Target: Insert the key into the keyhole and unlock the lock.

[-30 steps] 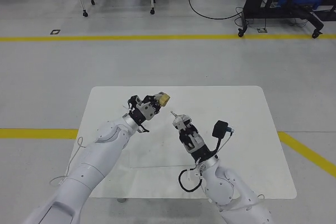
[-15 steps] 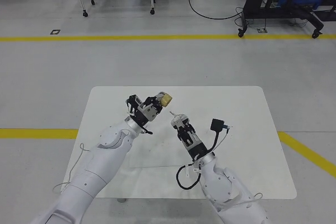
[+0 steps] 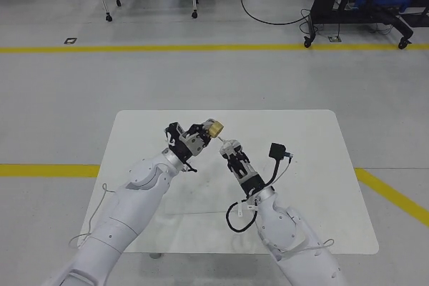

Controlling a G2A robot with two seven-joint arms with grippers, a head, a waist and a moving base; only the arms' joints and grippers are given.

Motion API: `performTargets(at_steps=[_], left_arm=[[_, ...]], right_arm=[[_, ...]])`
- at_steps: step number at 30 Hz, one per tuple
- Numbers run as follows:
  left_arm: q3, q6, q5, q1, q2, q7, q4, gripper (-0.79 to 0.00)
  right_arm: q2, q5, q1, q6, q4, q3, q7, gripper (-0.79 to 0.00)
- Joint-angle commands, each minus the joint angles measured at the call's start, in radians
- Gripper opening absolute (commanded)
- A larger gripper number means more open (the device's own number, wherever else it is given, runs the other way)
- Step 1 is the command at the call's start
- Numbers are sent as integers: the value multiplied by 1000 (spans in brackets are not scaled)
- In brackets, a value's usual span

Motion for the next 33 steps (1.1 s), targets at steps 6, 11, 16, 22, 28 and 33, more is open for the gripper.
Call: performTargets(at_steps=[6, 11, 16, 22, 28, 33], left_arm=[[-15, 18, 4, 5, -6, -8, -2, -785], [-24, 24, 19, 11, -9, -8, -2, -785], [-32, 30, 35, 15, -12, -8, -5, -785], [-45, 16, 44, 23, -17, -5, -8, -785], [-52, 9, 68, 27, -21, 2, -9, -785], [-58, -4, 89, 31, -25, 10, -14, -785]], right_arm=[[-12, -1, 10, 32, 12, 2, -6, -785], [-20, -9, 15, 44, 20, -1, -5, -785], [-28, -22, 19, 60, 26, -3, -8, -785], [-37, -30, 20, 72, 31, 2, -21, -785], [-46, -35, 21, 81, 36, 3, -13, -785], [-52, -41, 19, 83, 38, 6, -6, -785]])
